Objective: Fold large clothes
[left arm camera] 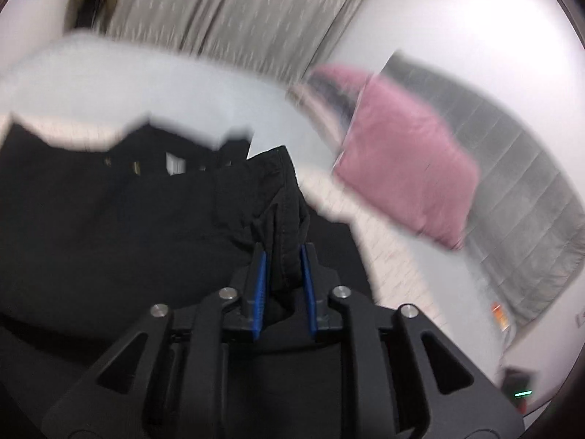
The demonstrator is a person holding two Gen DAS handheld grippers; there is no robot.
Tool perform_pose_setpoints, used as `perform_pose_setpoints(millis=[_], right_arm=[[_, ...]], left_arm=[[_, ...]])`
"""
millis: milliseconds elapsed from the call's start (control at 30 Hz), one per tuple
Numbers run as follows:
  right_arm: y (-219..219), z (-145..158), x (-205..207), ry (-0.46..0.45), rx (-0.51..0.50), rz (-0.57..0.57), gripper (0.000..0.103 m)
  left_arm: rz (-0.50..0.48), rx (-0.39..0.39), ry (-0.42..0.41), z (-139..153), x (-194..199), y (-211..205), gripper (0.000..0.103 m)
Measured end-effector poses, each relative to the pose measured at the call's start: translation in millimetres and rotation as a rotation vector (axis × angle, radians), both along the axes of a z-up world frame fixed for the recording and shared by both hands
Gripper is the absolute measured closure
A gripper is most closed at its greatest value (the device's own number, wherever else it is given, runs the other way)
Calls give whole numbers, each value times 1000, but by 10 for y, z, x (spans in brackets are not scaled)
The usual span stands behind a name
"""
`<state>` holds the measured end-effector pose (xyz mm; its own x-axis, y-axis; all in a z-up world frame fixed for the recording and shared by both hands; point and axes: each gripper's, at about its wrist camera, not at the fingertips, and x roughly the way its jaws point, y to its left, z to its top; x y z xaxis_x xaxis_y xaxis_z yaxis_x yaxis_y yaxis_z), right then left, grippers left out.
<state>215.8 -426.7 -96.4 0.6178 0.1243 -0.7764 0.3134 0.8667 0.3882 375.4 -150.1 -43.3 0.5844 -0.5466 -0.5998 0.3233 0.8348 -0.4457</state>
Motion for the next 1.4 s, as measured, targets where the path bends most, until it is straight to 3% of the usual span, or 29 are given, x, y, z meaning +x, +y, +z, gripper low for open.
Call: perform_pose_setpoints(millis=[67, 133, 200, 267, 333, 367, 467, 633, 767, 867, 933, 1100, 1267, 1400], right_arm=[[-31, -27, 18, 10, 3, -7, 16], [-53, -53, 29, 20, 13, -7, 16], [-48, -56, 28, 21, 20, 3, 16], [-22, -31, 17, 12, 15, 18, 16], [19, 1, 1, 2, -2, 32, 16], [31, 8, -6, 0, -8, 34, 16], [58, 21, -16, -5, -15, 40, 16], [135, 32, 13, -9, -34, 56, 16], [228, 57, 33, -19, -98, 70, 16], [326, 145, 11, -58, -159, 87, 16], [374, 181, 8, -70, -204, 87, 16], [460, 215, -9, -80, -291, 81, 16], [578, 280, -77, -108, -358, 91, 16], [675, 305, -143, -125, -390, 95, 16]], left_arm=[[9, 30, 114, -390, 202, -35, 78], [19, -18, 188, -637, 273, 130, 73], [16, -91, 201, -607, 259, 288, 70], [41, -65, 169, -428, 211, 403, 65], [57, -8, 81, -238, 144, 516, 52], [74, 74, 25, -113, 109, 575, 48], [141, 220, -47, -79, 204, 882, 46], [231, 323, 20, -307, 450, 1426, 46], [282, 302, 185, -835, 705, 1706, 48], [256, 392, 123, -833, 657, 1552, 48], [259, 384, 147, -749, 615, 1547, 48], [296, 309, 175, -455, 286, 1921, 48], [318, 309, 197, -220, -415, 2487, 47], [383, 298, 187, -168, -1107, 2864, 39]])
